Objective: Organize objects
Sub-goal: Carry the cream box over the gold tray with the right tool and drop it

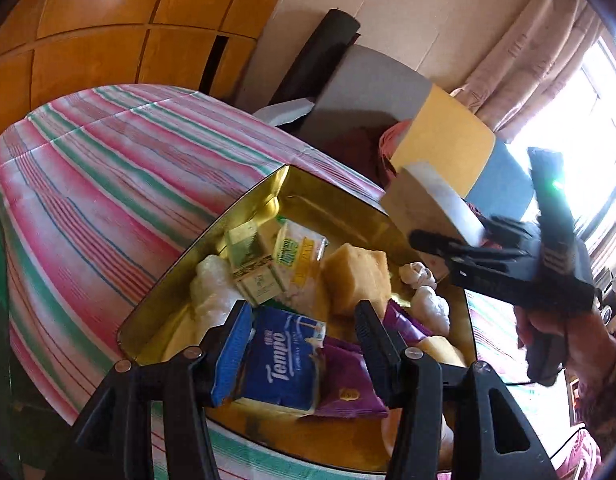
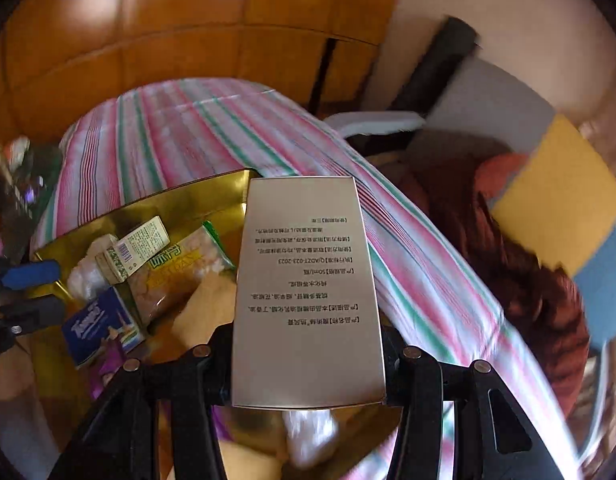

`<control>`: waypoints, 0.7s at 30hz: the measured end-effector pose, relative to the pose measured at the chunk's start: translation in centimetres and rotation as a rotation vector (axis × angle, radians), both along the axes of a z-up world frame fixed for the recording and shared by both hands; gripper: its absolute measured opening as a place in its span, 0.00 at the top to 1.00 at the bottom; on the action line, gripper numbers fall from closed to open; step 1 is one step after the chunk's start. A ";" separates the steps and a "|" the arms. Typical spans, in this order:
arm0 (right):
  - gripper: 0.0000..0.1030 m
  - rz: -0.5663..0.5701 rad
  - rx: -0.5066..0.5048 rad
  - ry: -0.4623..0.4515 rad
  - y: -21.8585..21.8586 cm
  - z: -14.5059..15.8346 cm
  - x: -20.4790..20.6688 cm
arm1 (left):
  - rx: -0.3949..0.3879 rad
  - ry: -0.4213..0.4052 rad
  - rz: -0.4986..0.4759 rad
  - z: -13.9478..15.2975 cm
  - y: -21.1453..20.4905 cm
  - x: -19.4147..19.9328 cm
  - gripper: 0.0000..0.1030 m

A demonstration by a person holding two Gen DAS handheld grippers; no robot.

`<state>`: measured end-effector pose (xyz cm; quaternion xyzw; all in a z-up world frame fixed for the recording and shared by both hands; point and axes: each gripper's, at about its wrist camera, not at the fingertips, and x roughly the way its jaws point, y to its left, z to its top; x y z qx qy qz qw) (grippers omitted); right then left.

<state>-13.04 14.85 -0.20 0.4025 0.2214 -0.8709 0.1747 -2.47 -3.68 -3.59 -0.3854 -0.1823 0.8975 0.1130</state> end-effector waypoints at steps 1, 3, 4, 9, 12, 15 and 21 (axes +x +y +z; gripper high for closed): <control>0.51 0.024 0.020 -0.001 -0.7 -0.3 -0.5 | -0.001 -0.005 0.002 0.0 -0.1 -0.1 0.48; 0.51 0.068 0.048 -0.014 -2.0 -0.9 -1.5 | -0.003 -0.007 0.005 -0.1 -0.4 -0.1 0.48; 0.51 0.086 0.061 -0.021 -2.6 -1.2 -2.0 | -0.003 -0.008 0.005 -0.1 -0.4 -0.2 0.48; 0.51 0.152 0.105 -0.046 -4.4 -2.6 -4.1 | -0.004 -0.009 0.007 -0.3 -0.6 -0.3 0.48; 0.51 0.186 0.131 -0.068 -5.3 -3.3 -5.0 | -0.006 -0.015 0.008 -0.5 -0.7 -0.3 0.48; 0.43 0.185 0.170 -0.049 -5.8 -3.8 -5.5 | -0.005 -0.021 0.006 -0.8 -0.7 -0.4 0.48; 0.27 0.078 0.122 0.024 -4.1 -2.8 -5.2 | -0.003 -0.016 -0.005 -0.9 -0.4 -0.2 0.48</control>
